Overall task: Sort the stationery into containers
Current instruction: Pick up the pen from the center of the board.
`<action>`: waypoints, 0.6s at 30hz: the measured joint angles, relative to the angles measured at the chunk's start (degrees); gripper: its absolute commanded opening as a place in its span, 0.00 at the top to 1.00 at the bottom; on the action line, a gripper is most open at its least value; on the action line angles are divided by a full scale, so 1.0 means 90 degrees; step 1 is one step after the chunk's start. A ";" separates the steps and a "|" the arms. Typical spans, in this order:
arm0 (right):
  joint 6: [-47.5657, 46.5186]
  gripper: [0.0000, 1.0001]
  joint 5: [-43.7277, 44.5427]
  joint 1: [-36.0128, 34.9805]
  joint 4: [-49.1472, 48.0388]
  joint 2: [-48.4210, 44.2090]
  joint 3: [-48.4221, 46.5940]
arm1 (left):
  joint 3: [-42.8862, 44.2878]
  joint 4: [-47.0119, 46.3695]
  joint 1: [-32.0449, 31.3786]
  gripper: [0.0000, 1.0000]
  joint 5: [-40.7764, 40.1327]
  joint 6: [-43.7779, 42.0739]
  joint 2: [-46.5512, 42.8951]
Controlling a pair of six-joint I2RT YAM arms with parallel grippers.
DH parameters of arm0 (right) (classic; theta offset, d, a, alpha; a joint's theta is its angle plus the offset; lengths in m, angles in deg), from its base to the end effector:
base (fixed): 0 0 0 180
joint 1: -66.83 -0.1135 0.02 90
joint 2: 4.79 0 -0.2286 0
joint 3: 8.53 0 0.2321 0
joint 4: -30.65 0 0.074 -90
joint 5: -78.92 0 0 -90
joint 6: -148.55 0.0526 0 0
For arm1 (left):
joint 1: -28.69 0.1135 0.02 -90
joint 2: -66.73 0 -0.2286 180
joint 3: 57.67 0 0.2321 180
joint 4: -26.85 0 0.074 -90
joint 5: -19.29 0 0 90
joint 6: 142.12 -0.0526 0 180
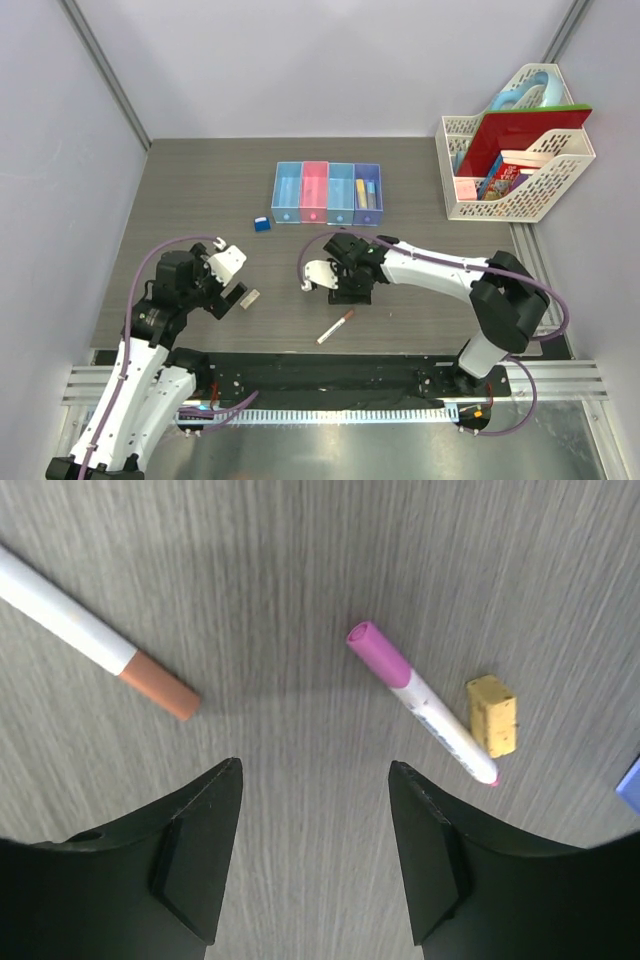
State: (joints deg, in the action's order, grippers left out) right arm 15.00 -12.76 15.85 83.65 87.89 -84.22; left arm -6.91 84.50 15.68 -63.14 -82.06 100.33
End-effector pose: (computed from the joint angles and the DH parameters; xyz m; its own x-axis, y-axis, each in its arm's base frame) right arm 0.1851 0.2309 0.1551 0.1106 -0.9573 -0.2670 -0.9750 -0.0525 -0.2158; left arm 0.1420 -0.0399 0.2266 -0.3881 0.5975 -0.7017 0.5937 0.7444 0.3054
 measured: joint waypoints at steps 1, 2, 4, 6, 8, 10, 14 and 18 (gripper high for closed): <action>-0.0041 0.32 0.0019 0.0000 -0.0032 0.0044 -0.0027 | 0.0000 0.0019 0.0000 0.00 0.0000 0.0000 0.0000; -0.0095 0.31 0.0034 0.0000 -0.0039 0.0095 -0.0075 | 0.0000 0.0039 0.0000 0.00 -0.0002 0.0000 0.0002; -0.0204 0.30 0.0061 0.0000 -0.0080 0.0214 -0.0192 | 0.0000 0.0053 0.0000 0.00 -0.0002 0.0000 0.0002; -0.0294 0.30 0.0061 0.0000 -0.0124 0.0345 -0.0311 | -0.0002 0.0053 0.0000 0.00 -0.0002 0.0002 0.0005; -0.0374 0.31 0.0046 0.0000 -0.0158 0.0532 -0.0469 | -0.0012 0.0051 0.0000 0.00 -0.0002 0.0012 0.0007; -0.0457 0.33 0.0024 0.0000 -0.0204 0.0726 -0.0578 | -0.0044 0.0049 0.0000 0.00 -0.0002 0.0027 0.0012; -0.0554 0.37 -0.0015 0.0000 -0.0262 0.1171 -0.0729 | -0.0126 0.0053 0.0000 0.00 -0.0012 0.0044 0.0012; -0.0648 0.39 -0.0049 0.0000 -0.0270 0.1377 -0.0855 | -0.0158 0.0061 0.0000 0.00 -0.0046 0.0044 0.0012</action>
State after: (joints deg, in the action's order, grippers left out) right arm 9.17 -13.19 15.85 81.23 100.29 -91.92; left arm -8.34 85.05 15.68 -63.55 -81.66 100.44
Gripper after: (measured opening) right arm 0.626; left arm 0.997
